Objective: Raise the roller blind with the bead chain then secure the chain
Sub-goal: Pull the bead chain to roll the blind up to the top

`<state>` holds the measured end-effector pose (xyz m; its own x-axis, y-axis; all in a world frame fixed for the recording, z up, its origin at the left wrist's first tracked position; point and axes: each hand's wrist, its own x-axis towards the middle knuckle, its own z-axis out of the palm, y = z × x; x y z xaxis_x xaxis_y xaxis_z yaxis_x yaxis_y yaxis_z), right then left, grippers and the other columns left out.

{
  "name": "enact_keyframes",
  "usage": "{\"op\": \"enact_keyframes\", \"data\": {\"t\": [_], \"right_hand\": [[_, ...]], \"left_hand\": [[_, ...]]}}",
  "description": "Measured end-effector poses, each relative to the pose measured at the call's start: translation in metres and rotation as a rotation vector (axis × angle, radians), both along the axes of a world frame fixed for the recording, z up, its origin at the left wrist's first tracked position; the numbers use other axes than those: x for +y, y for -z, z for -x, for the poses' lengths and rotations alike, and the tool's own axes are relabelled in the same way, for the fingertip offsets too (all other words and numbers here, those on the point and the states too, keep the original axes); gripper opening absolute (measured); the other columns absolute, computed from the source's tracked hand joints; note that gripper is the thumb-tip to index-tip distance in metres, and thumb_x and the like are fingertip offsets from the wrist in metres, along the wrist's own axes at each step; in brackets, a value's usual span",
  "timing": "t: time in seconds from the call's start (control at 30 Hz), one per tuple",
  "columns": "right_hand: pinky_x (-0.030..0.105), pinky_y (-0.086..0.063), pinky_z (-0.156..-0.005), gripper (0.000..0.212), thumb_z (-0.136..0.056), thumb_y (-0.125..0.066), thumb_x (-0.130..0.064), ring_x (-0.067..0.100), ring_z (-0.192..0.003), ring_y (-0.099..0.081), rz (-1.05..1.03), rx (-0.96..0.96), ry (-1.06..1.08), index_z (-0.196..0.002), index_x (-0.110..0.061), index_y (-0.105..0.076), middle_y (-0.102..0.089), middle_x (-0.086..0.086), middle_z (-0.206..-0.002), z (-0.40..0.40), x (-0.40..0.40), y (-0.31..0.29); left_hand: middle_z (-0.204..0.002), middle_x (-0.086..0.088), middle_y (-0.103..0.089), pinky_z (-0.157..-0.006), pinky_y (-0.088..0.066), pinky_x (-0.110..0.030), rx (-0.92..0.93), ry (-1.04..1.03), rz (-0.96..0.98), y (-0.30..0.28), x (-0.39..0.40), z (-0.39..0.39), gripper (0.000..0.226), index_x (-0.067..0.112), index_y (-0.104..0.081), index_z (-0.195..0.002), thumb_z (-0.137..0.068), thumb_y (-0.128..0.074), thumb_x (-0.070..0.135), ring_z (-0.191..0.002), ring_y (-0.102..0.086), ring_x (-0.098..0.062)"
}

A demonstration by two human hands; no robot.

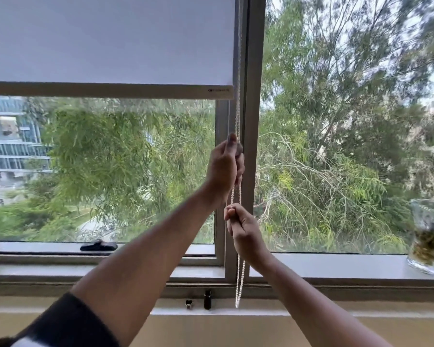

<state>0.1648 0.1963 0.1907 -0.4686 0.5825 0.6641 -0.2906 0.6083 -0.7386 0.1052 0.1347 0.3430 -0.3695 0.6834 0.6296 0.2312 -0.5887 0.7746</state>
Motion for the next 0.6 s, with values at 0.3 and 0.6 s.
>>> {"op": "enact_keyframes", "data": {"t": [0.3, 0.6], "right_hand": [[0.028, -0.052, -0.086, 0.031, -0.104, -0.039, -0.01, 0.017, -0.096, -0.065, 0.023, -0.277, -0.054, -0.116, -0.01, -0.067, -0.072, 0.009, -0.107, -0.024, 0.024, -0.047], [0.037, -0.057, -0.078, 0.037, -0.112, -0.031, -0.025, 0.025, -0.089, -0.069, 0.194, 0.011, -0.258, -0.127, -0.008, -0.06, -0.074, 0.011, -0.098, -0.023, -0.01, -0.173]], "left_hand": [[-0.041, 0.01, -0.035, -0.033, -0.021, -0.019, -0.083, -0.026, -0.001, 0.048, 0.008, 0.013, 0.044, 0.02, -0.04, -0.066, -0.107, -0.035, 0.037, -0.031, -0.026, -0.007], [-0.047, 0.003, -0.027, -0.039, -0.009, -0.031, -0.083, 0.02, 0.059, 0.072, 0.011, -0.006, 0.041, 0.024, -0.039, -0.068, -0.107, -0.034, 0.035, -0.034, -0.02, -0.007]]}}
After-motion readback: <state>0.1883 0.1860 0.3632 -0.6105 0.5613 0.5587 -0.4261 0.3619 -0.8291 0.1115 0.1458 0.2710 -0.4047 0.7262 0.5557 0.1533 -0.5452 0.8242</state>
